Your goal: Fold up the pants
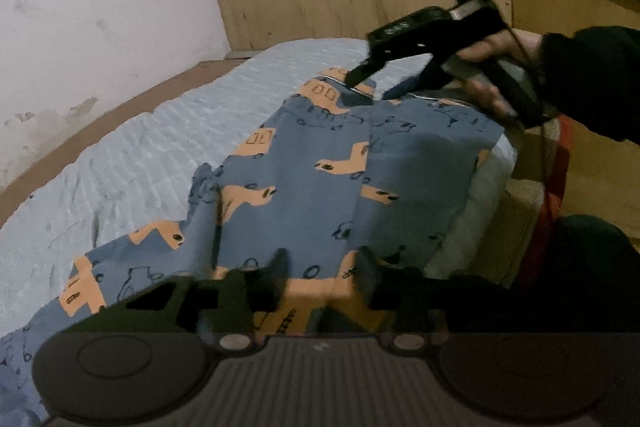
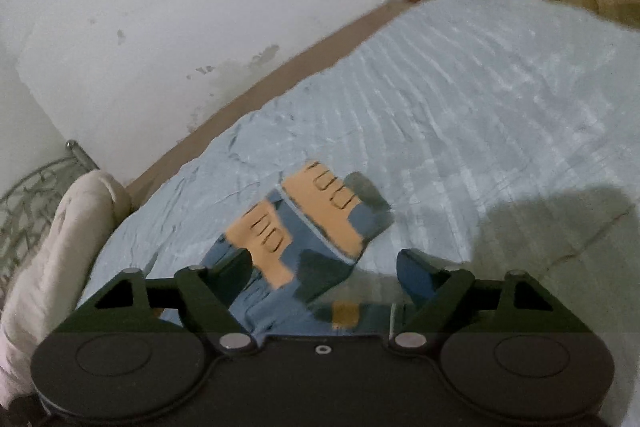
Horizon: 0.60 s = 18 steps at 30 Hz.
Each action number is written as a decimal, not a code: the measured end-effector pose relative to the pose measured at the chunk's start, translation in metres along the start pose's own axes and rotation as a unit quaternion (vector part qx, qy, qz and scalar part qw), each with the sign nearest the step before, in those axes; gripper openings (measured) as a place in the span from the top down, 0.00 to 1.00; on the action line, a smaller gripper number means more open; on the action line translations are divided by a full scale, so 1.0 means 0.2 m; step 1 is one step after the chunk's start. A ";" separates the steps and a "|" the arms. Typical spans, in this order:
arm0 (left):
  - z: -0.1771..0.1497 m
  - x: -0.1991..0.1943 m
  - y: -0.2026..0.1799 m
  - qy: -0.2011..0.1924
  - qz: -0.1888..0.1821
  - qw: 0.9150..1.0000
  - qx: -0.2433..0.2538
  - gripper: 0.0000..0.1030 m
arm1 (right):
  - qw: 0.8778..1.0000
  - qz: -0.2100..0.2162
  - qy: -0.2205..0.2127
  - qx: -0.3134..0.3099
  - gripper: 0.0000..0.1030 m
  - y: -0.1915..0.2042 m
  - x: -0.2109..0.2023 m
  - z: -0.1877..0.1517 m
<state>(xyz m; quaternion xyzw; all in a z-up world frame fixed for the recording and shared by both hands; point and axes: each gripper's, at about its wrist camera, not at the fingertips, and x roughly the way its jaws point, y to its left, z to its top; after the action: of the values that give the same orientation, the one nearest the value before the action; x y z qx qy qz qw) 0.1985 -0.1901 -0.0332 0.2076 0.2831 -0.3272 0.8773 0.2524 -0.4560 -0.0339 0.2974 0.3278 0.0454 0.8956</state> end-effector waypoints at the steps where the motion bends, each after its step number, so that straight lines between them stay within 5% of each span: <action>1: 0.00 0.00 0.00 0.001 0.001 1.000 0.001 0.90 | 1.000 0.000 0.002 0.006 0.27 0.01 0.03 0.01; 3: 0.01 0.01 0.00 0.004 0.007 1.000 -0.005 0.96 | 1.000 0.002 0.003 0.014 0.32 0.00 0.05 0.03; 8: 0.02 -0.04 0.04 -0.006 0.008 0.999 -0.036 1.00 | 1.000 -0.015 -0.009 0.013 0.94 0.02 0.05 0.06; 18: 0.06 -0.20 0.09 -0.050 0.009 0.997 -0.058 1.00 | 0.995 -0.001 -0.078 -0.061 0.96 0.22 -0.35 0.10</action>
<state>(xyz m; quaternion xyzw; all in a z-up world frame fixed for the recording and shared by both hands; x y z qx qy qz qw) 0.1899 -0.1659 0.0049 0.1425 0.2557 -0.3122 0.9038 0.2155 -0.4492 0.0411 0.2443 0.2535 0.0411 0.9351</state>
